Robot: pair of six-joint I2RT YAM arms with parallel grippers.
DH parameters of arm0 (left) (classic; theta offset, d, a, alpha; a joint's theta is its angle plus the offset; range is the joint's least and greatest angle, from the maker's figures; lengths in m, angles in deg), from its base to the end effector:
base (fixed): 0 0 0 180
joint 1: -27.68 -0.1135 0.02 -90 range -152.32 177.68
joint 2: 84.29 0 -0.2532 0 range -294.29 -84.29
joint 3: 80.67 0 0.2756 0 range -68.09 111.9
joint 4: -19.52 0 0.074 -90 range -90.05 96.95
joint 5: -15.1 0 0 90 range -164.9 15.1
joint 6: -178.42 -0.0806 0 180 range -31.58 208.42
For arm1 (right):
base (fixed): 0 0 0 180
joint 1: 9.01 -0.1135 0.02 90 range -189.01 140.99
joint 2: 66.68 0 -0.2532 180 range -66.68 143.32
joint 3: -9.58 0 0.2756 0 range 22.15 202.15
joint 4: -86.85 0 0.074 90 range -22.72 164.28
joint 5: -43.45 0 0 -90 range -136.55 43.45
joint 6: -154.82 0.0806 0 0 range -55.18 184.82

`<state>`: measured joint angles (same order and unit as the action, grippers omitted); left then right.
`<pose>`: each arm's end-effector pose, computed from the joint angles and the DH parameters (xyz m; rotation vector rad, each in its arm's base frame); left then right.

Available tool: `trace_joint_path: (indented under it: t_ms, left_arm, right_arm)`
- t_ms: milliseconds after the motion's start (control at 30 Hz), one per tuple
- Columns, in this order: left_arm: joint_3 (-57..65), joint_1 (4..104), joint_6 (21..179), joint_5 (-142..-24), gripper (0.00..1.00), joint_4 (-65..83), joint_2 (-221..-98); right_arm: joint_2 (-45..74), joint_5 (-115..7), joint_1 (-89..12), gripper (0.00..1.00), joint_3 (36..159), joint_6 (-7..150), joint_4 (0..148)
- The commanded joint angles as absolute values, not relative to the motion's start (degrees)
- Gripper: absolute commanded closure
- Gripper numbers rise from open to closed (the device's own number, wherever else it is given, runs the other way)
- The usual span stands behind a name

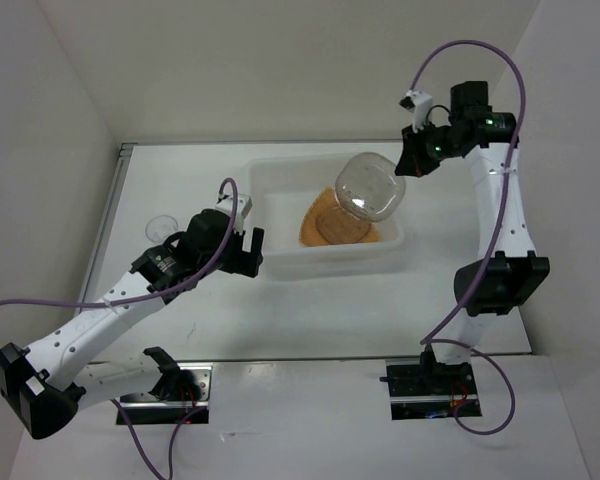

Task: Place the mixed dishes into the plastic bin

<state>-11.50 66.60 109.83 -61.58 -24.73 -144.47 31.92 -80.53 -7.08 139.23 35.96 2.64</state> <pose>0.2379 -0.1682 0.2882 0.2020 2.1790 -0.3477 0.3797 0.0323 0.3933 -0.7743 2.2141 0.4811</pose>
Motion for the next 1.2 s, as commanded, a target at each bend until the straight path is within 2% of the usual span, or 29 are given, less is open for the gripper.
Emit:
trace_joint_path:
  t_ms: [0, 233, 400, 567, 800, 1067, 1167]
  left_arm:
    - [-11.76, 66.35, 111.53, -58.65, 0.01, -23.81, -142.30]
    - [-12.81, 66.35, 116.01, -45.82, 0.01, -23.81, -130.19]
    - [-7.56, 66.35, 122.57, -46.86, 0.01, -34.24, -122.44]
    - [8.68, 63.99, 124.63, -48.00, 0.01, -51.04, -129.10]
    - [17.59, 61.26, 124.80, -45.54, 0.01, -54.48, -136.75]
    - [26.56, 57.39, 124.80, -43.52, 0.01, -58.97, -144.40]
    - [27.09, 55.02, 125.41, -42.99, 0.01, -60.37, -144.41]
  right_arm:
    - [33.42, -81.88, -13.57, 1.00, 145.37, 40.03, 7.74]
    - [44.22, -81.44, -17.54, 1.00, 149.15, 45.03, 14.07]
    - [52.57, -82.15, -17.54, 1.00, 149.60, 46.45, 15.47]
    - [56.97, -81.62, -16.48, 1.00, 143.27, 47.07, 18.73]
    - [60.14, -76.09, -15.95, 1.00, 139.49, 49.44, 21.46]
    - [60.94, -63.89, -15.95, 1.00, 133.97, 52.17, 26.81]
    - [59.10, -60.45, -15.95, 0.91, 131.24, 52.17, 28.04]
